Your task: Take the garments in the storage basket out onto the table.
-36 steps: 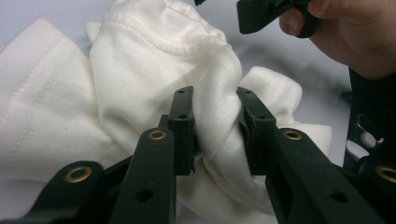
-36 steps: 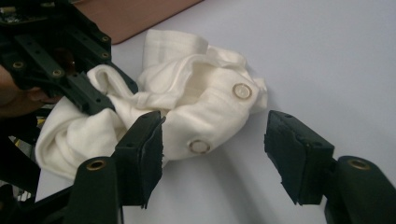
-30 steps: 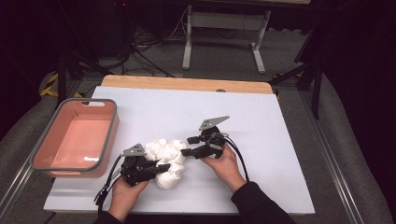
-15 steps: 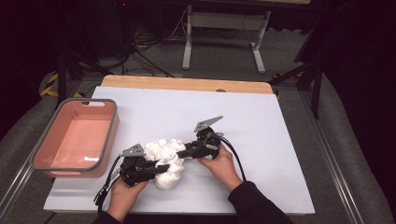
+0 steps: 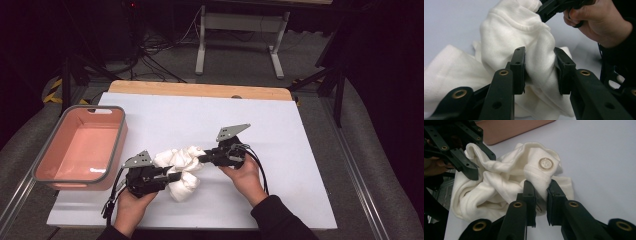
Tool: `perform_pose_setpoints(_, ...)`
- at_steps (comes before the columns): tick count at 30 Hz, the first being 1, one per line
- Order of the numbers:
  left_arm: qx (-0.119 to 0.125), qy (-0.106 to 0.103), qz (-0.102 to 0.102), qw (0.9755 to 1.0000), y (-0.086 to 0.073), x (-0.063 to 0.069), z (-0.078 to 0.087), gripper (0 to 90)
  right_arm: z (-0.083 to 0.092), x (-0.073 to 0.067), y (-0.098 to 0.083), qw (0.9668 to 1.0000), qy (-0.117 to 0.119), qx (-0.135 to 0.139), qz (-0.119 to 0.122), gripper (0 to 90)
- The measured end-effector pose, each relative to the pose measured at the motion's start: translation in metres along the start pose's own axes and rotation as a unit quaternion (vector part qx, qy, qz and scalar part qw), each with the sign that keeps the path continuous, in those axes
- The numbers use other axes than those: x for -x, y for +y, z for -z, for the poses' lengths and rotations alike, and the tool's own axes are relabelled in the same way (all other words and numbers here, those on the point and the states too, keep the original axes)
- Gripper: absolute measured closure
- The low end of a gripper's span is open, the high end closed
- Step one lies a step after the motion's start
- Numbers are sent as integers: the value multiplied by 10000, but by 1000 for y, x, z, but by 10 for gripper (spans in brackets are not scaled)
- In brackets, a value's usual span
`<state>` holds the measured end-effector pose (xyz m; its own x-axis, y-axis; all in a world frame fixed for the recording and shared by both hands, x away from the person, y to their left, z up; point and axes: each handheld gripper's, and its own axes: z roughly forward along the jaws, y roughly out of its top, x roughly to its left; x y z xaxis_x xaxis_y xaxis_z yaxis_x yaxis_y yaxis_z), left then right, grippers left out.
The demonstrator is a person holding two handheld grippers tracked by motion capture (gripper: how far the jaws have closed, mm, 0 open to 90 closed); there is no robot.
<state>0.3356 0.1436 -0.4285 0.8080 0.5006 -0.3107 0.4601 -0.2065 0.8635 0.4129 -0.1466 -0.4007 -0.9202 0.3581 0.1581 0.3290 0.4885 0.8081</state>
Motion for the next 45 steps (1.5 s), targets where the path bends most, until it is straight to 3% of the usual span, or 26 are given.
perform_pose_setpoints(11, 482, 6, -184, 9987, 20, 0, 18, 709, 37, -3, 6, 9987, -301, 299, 279, 795)
perform_pose_setpoints(16, 797, -27, -337, 9962, 39, 3, 32, 732, 62, -6, 14, 9965, -490, 511, 435, 796)
perform_pose_setpoints(27, 1116, -152, -856, 9899, 81, 22, 49, 743, 121, -27, 41, 9868, -845, 983, 969, 800)
perform_pose_setpoints(35, 1183, -290, -1087, 9866, 95, 30, 47, 725, 152, -37, 48, 9797, -1093, 1142, 1234, 803)
perform_pose_setpoints(37, 1171, -296, -1072, 9869, 94, 30, 46, 720, 157, -36, 47, 9790, -1141, 1151, 1240, 803)
perform_pose_setpoints(42, 974, -304, -935, 9904, 84, 21, 36, 718, 159, -33, 40, 9795, -1181, 1119, 1190, 803)
perform_pose_setpoints(45, 734, -245, -749, 9942, 69, 9, 30, 718, 147, -30, 30, 9829, -1111, 926, 1142, 803)
